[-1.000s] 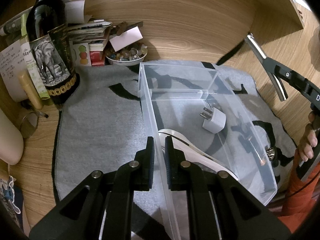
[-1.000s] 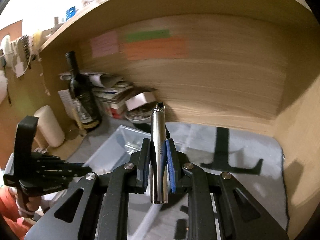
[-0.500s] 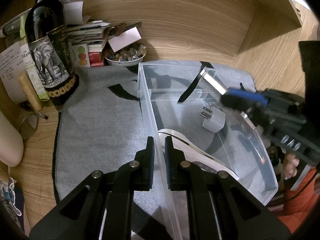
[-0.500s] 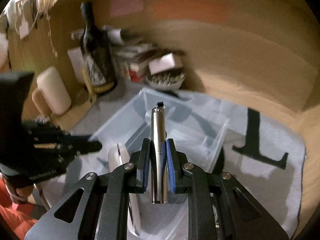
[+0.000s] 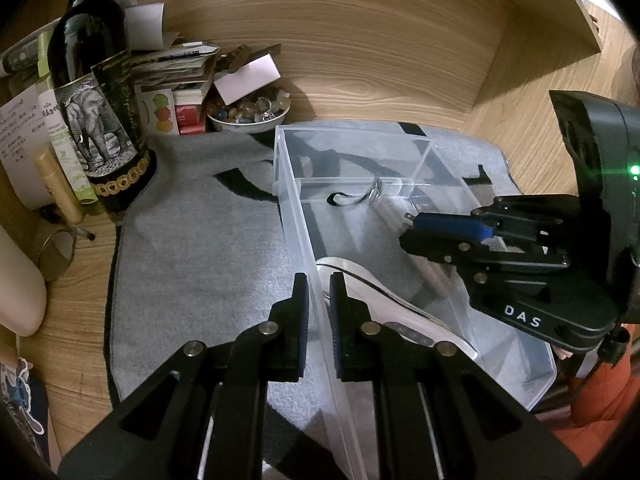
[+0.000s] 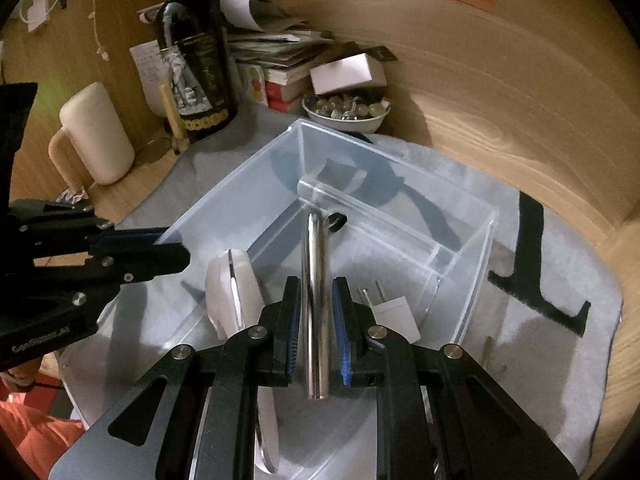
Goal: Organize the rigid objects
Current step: 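Lower the silver pen into the box and open the right gripper, then grasp the keys by their ring with the right gripper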
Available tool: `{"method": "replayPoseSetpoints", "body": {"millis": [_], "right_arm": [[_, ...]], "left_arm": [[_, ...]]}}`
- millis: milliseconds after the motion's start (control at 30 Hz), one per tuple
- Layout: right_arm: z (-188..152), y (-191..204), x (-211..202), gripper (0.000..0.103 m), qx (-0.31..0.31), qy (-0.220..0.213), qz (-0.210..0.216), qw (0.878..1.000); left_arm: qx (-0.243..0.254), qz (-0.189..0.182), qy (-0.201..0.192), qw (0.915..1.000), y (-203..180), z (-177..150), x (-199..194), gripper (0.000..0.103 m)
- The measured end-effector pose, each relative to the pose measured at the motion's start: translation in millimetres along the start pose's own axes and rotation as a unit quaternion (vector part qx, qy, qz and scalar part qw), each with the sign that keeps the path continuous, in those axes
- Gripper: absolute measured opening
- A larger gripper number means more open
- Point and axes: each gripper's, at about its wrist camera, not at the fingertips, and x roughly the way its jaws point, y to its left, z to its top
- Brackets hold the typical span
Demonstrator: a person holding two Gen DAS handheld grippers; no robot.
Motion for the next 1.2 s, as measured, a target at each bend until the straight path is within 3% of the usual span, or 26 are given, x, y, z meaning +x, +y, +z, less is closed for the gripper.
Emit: {"method": "replayPoseSetpoints", "body": {"millis": [200,467,700,933,1200], "right_arm": [[1.3,-3.9,-10.0,0.017,0.010,-0.018,0.001,1.000],[2.9,-18.9,-47.5,0.041,0.040,-0.076,-0.027,0.996],[-7.7,-52.2,-78.8,0.042,0.080,-0.103,-0.078,0.988],[-36.6,-87.1,-75.4,0.042,0.123,-0.065,-0.121,0.983],[-73.8,-98.0,-33.9,0.042,0.137,0.026,-0.114,0.984]], "left_arm": [[0.001,0.001,0.001,1.0000,-0.7,0.2,0.3,0.010],[0.001,0.002,0.001,1.0000,-0.7,0.1,0.2,0.010],[0.002,0.002,0.001,1.0000,-0.7,0.3,0.4,0.010],[0.002,0.002,0.001,1.0000,-0.7,0.5,0.5,0.010],[0.005,0.005,0.003,1.0000,-0.8,0.5,0.5,0.010]]}}
